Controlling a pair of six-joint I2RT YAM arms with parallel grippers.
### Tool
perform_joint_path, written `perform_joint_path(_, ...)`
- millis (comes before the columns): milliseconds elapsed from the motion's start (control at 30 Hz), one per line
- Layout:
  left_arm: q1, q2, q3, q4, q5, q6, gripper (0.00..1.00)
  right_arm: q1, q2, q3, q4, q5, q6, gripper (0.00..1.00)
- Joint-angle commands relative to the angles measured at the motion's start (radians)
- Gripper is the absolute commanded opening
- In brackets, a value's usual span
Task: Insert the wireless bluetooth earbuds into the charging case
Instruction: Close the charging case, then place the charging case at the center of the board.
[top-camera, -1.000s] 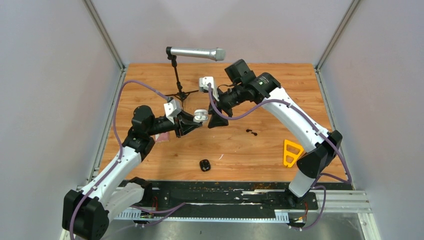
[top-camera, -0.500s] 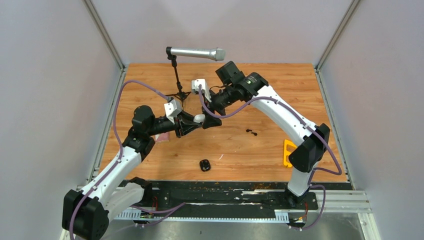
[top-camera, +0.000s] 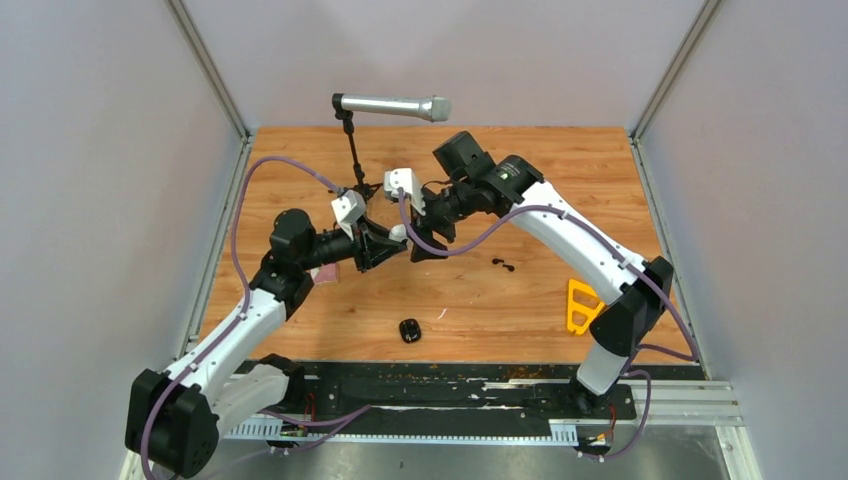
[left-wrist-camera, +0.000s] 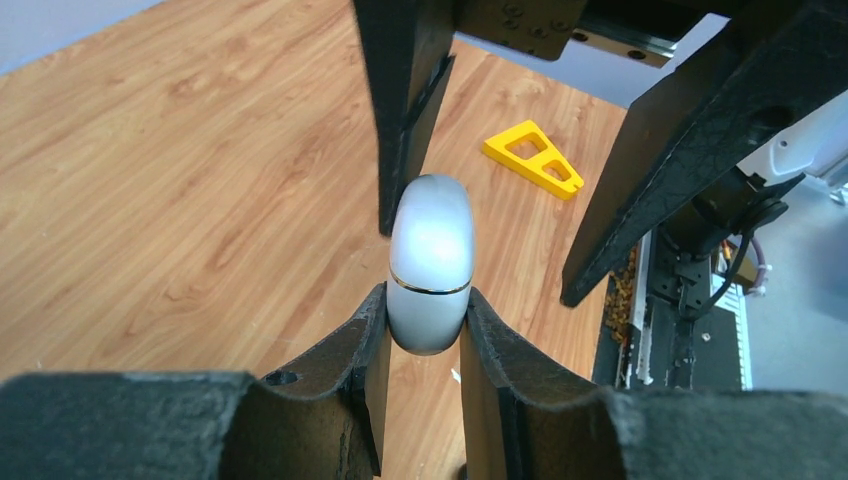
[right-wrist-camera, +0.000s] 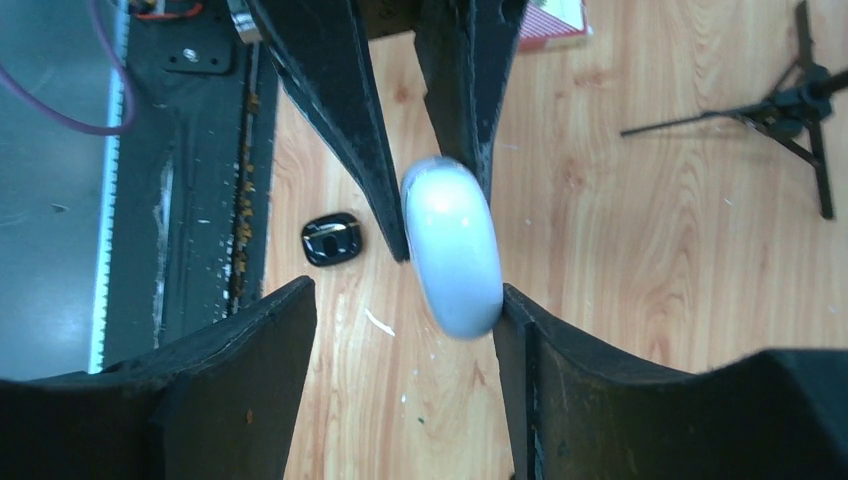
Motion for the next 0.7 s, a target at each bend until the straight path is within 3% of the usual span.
perform_joint_path(0,0.002,0.012,0.038,-0.042,-0.076,-0.054,0.00,-0.036,-0.129,-0.073,0.079,0.131,0.033,0.66)
perform_joint_path(133,0.003,0.035,0.020,-0.101,-0.116,-0.118,0.00,-0.093,-0.219,-0.170,0.109,0.252,0.038,0.67)
perform_joint_path(267,0.011,0.087,0.005,-0.219,-0.267,-0.205,0.00,-0.162,-0.317,-0.284,0.114,0.288,0.039,0.67)
perform_joint_path(500,0.065,0.325,0.017,-0.267,-0.279,-0.325,0.00,-0.195,-0.473,-0.453,0.124,0.356,0.017,0.67)
perform_joint_path(667,0.066,0.438,0.030,-0.205,-0.261,-0.388,0.00,-0.222,-0.518,-0.532,0.138,0.377,0.024,0.67)
